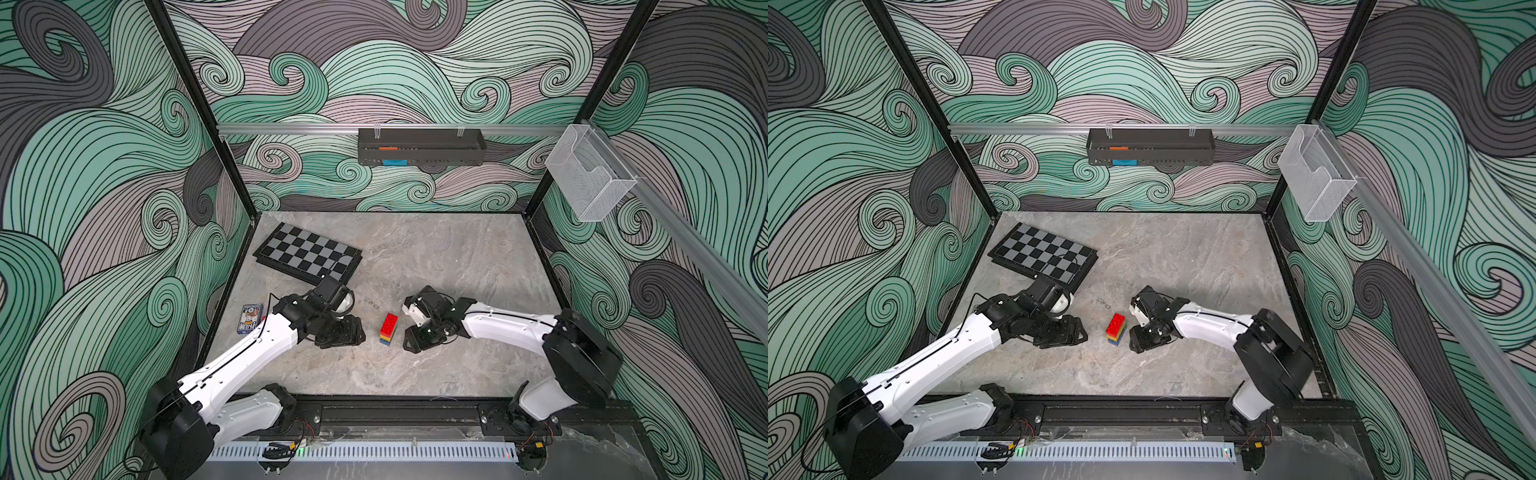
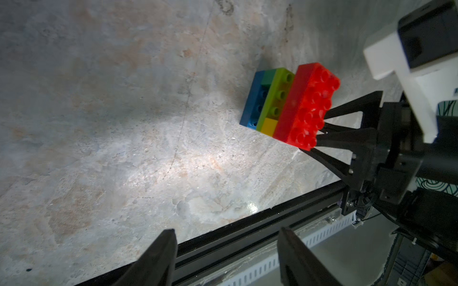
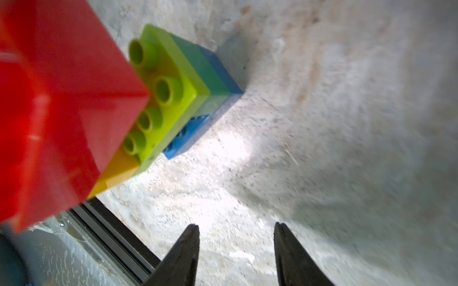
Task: Assemble the number 5 with lego
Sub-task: Adjust the lego brick at the center of the board.
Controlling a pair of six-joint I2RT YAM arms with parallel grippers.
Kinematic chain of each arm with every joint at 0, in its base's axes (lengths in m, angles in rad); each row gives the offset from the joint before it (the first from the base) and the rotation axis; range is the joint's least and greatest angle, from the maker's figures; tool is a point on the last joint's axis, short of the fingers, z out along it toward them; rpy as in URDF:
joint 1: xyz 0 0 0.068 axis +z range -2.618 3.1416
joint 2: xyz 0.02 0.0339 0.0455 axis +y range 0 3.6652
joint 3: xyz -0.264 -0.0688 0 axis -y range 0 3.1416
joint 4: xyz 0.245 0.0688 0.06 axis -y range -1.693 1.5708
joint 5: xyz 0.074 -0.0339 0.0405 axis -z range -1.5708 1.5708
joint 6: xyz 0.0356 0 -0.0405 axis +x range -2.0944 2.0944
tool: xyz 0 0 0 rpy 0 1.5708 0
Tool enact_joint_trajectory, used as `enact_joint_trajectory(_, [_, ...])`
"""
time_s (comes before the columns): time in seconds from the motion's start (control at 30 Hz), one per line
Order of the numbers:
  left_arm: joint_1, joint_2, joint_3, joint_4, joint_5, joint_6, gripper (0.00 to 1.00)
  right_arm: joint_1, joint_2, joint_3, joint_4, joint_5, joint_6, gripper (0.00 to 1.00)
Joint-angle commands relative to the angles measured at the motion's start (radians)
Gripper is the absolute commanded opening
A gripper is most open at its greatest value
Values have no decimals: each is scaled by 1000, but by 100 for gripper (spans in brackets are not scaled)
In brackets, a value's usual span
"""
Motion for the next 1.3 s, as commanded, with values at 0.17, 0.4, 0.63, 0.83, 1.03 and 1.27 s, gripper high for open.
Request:
enact_joint_trajectory(0.17, [-134,150,116,103,-87,-21,70,-87,-293,-120,-101,34,11,55])
enact_joint_trajectory(0.4, [-228,335,227,107,-210,-27,71,-116,-410,-194,-120,27,19,55])
enact_joint_trajectory(0.63, [-269,451,275,90,-297,-40,71,-121,-452,-211,-123,3,6,55])
enact_joint_trajectory(0.83, [-278,517,297,111,-314,-35,60,-127,-471,-221,-126,-13,-6,55])
enact_joint_trajectory(1.03, [-284,552,314,117,-314,-21,47,-137,-480,-223,-126,-22,-16,55])
enact_joint_trajectory(1.27, [-285,545,324,110,-303,-5,33,-152,-479,-220,-127,-25,-23,55])
